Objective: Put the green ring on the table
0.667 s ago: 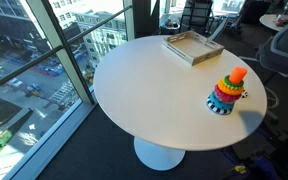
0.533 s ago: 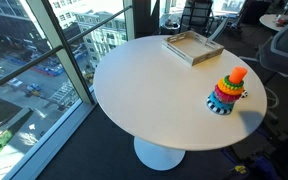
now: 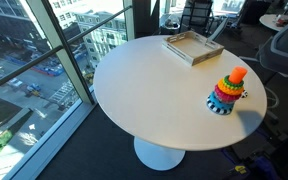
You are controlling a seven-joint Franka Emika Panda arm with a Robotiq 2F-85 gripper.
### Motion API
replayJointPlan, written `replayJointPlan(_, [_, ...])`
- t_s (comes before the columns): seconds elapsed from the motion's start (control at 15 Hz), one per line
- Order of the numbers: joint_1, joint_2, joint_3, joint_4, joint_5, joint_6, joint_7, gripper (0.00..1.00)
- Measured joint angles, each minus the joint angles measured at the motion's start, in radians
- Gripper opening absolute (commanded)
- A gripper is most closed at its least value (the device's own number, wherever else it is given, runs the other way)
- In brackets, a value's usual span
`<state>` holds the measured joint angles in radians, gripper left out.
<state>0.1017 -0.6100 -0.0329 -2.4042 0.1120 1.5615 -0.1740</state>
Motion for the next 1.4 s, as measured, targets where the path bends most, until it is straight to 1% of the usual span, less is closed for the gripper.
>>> replayJointPlan(0.33, [-0.006,0.039,0.024,0.013,-0.015,0.090,0.019,1.00])
replayJointPlan(0.73, [-0.039,0.082,0.065,0.009,-0.093,0.232,0.121,1.00])
replayJointPlan(1.0, [-0.056,0.091,0.071,-0.026,-0.119,0.312,0.170,1.00])
replayJointPlan(1.4, [-0.063,0.125,0.071,-0.101,-0.119,0.430,0.178,1.00])
